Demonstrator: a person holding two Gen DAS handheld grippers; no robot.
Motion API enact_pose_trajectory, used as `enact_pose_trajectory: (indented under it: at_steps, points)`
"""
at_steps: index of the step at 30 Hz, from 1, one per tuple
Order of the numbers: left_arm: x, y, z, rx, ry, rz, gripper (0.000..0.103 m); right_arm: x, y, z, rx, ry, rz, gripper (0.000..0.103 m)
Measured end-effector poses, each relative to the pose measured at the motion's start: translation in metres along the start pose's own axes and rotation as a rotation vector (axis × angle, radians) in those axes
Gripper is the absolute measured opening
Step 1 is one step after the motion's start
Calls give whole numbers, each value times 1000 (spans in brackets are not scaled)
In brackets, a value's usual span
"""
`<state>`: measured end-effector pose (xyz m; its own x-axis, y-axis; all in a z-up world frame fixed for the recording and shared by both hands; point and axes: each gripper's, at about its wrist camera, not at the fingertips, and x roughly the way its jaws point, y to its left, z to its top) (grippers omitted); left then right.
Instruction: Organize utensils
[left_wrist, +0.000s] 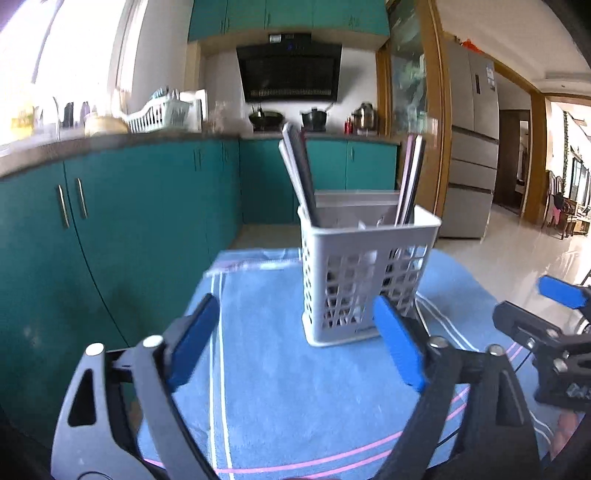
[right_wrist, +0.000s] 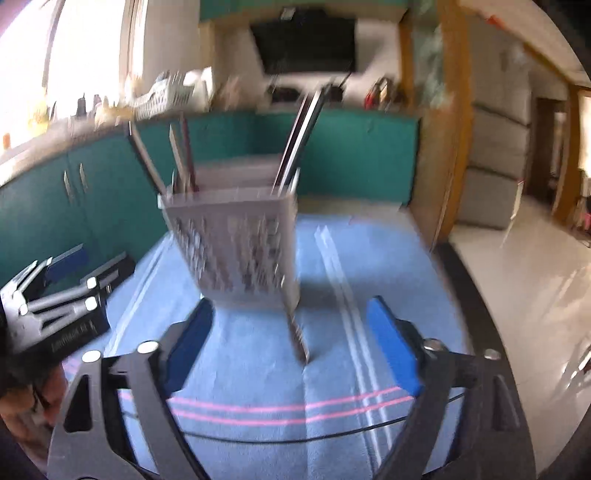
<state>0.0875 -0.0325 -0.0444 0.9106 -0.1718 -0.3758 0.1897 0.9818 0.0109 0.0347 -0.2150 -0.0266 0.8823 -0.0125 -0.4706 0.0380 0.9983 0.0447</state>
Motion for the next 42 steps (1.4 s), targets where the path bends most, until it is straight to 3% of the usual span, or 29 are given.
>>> enact_pose_trajectory:
  at_steps: [4, 20, 42]
  points:
    - [-1, -7, -5, 14, 34, 13, 89, 5, -5, -9, 0, 76, 15, 99]
    - [-69, 1, -4, 1, -75, 64, 97, -46, 11, -23, -10, -81, -63, 99]
    - [-81, 7, -12, 6, -77, 63, 98, -52, 17, -26, 0, -96, -57, 100]
